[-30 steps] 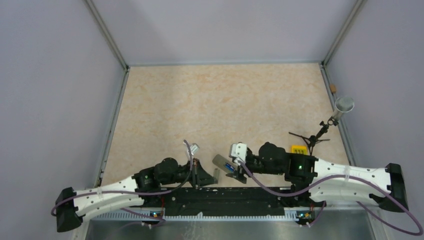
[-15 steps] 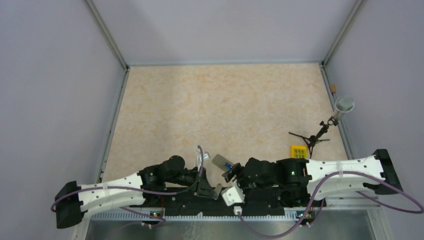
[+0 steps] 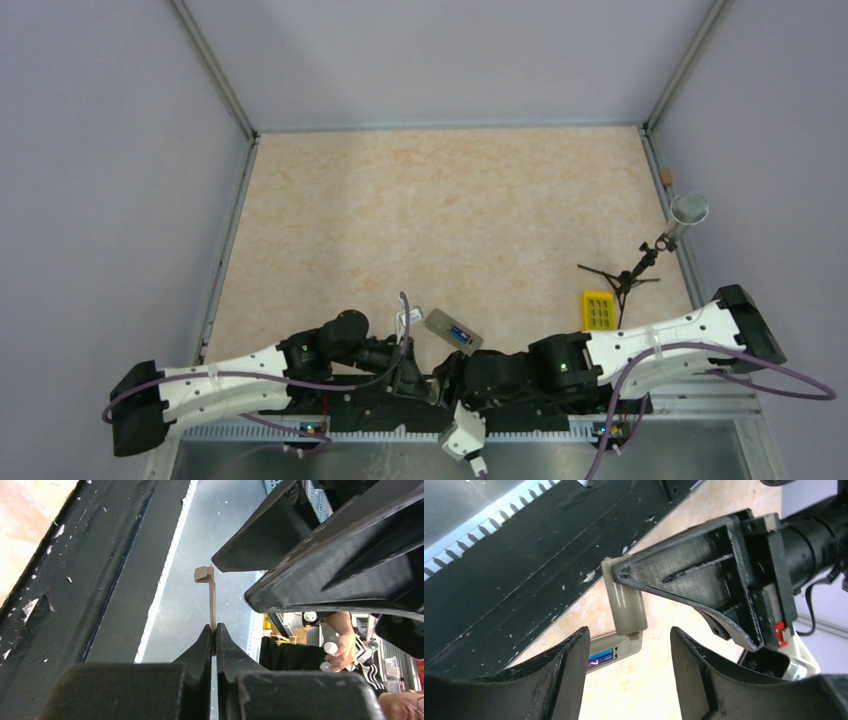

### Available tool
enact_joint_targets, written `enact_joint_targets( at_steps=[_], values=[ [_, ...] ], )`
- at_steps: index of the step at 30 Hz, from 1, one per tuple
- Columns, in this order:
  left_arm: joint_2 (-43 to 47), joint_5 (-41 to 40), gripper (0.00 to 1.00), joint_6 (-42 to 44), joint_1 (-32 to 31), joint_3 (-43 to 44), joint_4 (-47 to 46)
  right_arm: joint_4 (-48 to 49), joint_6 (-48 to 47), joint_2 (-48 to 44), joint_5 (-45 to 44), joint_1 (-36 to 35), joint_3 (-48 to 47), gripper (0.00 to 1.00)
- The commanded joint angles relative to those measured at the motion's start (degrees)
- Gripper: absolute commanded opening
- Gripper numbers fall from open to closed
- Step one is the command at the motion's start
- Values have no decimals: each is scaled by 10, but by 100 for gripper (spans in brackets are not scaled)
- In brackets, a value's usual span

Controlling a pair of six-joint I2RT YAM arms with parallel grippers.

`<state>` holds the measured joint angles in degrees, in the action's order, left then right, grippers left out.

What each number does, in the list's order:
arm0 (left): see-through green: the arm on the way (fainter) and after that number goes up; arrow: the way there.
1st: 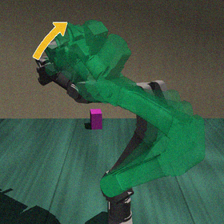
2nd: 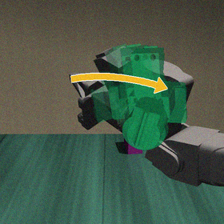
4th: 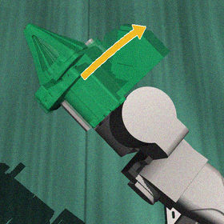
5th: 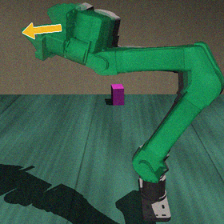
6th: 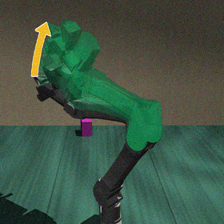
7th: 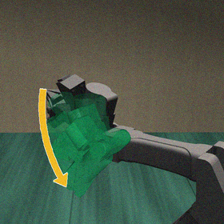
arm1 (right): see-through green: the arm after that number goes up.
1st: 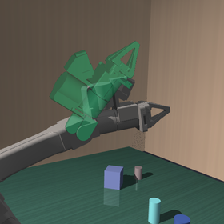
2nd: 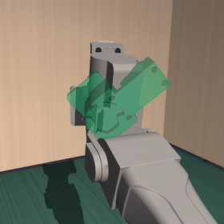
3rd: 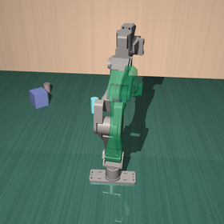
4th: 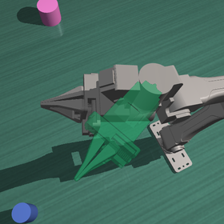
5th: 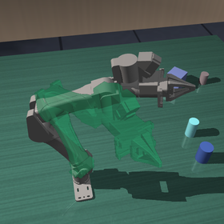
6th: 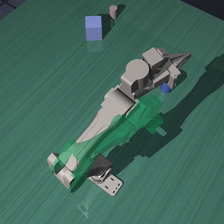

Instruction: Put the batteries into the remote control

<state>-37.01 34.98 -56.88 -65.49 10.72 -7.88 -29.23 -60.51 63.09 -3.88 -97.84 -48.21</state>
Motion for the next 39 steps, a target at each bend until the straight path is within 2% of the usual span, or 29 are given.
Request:
enact_joint_targets(
  at_steps=[1, 12, 39],
  values=[
    [5, 23, 0, -7, 2, -1, -46, -4, -22, 11, -4, -19, -20, 57],
    [-4, 50, 0, 5, 2, -1, -45, 18, -13, 29, 9, -22, -17, 47],
    [-36, 83, 0, 29, 2, 9, -40, 23, 2, 48, 32, -22, -33, 37]
  ],
)
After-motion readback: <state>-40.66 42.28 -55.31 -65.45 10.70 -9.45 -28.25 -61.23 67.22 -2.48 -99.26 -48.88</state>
